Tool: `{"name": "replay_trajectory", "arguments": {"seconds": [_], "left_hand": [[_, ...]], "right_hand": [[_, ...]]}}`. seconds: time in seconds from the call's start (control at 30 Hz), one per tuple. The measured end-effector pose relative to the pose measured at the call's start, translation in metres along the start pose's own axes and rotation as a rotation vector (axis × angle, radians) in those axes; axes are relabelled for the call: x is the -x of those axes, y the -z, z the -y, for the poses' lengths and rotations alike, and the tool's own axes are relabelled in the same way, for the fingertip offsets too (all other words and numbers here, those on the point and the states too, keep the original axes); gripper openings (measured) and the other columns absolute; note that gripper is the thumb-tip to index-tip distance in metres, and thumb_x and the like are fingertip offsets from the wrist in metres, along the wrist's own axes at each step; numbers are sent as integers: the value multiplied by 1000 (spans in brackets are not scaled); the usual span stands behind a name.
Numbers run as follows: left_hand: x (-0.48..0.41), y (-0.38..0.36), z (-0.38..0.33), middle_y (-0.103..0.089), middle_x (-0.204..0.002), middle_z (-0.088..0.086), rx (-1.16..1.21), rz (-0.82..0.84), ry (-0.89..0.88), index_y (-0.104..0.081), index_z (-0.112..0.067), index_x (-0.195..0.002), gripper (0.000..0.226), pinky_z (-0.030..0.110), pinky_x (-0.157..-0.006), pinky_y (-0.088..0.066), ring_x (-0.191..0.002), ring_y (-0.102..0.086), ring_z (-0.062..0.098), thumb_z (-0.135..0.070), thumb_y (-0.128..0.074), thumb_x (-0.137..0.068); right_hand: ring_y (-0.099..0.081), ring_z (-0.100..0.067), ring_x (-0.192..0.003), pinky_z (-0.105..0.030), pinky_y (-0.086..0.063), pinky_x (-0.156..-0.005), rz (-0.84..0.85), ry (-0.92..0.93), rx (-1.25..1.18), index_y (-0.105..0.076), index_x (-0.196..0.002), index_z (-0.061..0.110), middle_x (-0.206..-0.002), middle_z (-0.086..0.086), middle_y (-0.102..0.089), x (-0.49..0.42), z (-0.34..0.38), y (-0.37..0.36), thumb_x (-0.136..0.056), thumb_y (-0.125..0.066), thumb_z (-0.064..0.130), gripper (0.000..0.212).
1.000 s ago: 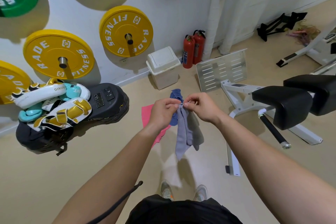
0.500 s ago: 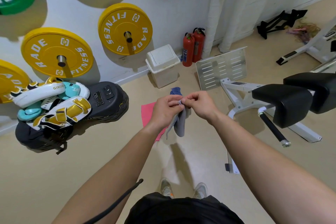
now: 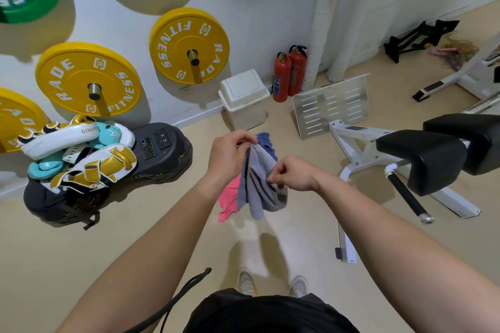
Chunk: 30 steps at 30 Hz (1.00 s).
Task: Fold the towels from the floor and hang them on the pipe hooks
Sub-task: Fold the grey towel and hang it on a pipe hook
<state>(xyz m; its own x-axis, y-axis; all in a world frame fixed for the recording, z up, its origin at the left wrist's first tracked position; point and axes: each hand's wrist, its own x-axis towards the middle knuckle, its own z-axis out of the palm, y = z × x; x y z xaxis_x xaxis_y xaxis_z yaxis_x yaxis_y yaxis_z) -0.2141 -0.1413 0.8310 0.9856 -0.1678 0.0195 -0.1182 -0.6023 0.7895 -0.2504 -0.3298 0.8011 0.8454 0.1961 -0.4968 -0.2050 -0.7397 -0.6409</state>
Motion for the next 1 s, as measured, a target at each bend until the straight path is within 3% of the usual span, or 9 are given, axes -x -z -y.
{"name": "replay_trajectory", "arguments": {"seconds": [0.07,0.13,0.2,0.4,0.53,0.73,0.9,1.0], "left_hand": [[1,4,-3,-70,-84,-22,-5,25,-12,-73,-30,-83,32,5,-78,-43,-85,-64,-9,-2,-59,-88],[4,7,-5,-71,-85,-21,-10,36,-33,-74,-27,-85,28,1,-76,-41,-84,-64,-10,-4,-60,-88],[6,9,-8,-72,-84,-18,18,48,-37,-74,-24,-87,25,3,-74,-43,-83,-66,-9,-4,-61,-86],[5,25,-8,-76,-83,-9,31,40,1,-72,-30,-89,24,14,-75,-52,-81,-69,-5,-7,-64,-85],[4,34,-7,-76,-83,-8,-29,40,-30,-74,-24,-91,18,11,-77,-50,-80,-69,-5,-8,-68,-84],[-1,37,-3,-73,-85,-12,-135,50,-73,-73,-24,-90,18,10,-78,-48,-81,-67,-3,-8,-67,-86],[-4,35,-7,-73,-87,-12,-181,82,-80,-73,-25,-92,19,0,-73,-41,-84,-67,-2,-8,-67,-87],[-4,33,-8,-72,-87,-15,-195,109,-79,-73,-26,-93,18,1,-74,-42,-85,-66,-2,-10,-66,-88]], "right_hand": [[-64,-23,-71,-40,-55,-70,-148,-1,58,-71,-77,16,-72,-1,-70,0,8,3,-82,-60,35,23],[-60,-17,-68,-36,-50,-63,-289,29,35,-63,-72,22,-68,5,-64,1,21,8,-85,-62,41,23],[-60,-15,-69,-35,-49,-63,-328,87,20,-58,-72,25,-71,6,-64,-2,33,10,-84,-64,46,25],[-59,-12,-70,-34,-49,-66,-306,217,-43,-67,-76,21,-74,7,-66,-10,49,10,-81,-71,44,24],[-62,-13,-75,-36,-53,-72,-257,258,27,-66,-75,28,-74,8,-68,-16,55,16,-88,-69,35,14],[-64,-19,-79,-39,-57,-73,-265,201,189,-62,-70,34,-76,6,-69,-24,61,25,-77,-59,31,8],[-62,-24,-83,-40,-57,-74,-246,151,227,-54,-67,31,-80,5,-67,-28,54,29,-74,-54,18,15],[-60,-25,-83,-35,-53,-71,-231,119,259,-51,-66,30,-77,7,-60,-30,46,30,-74,-54,14,19]]}}
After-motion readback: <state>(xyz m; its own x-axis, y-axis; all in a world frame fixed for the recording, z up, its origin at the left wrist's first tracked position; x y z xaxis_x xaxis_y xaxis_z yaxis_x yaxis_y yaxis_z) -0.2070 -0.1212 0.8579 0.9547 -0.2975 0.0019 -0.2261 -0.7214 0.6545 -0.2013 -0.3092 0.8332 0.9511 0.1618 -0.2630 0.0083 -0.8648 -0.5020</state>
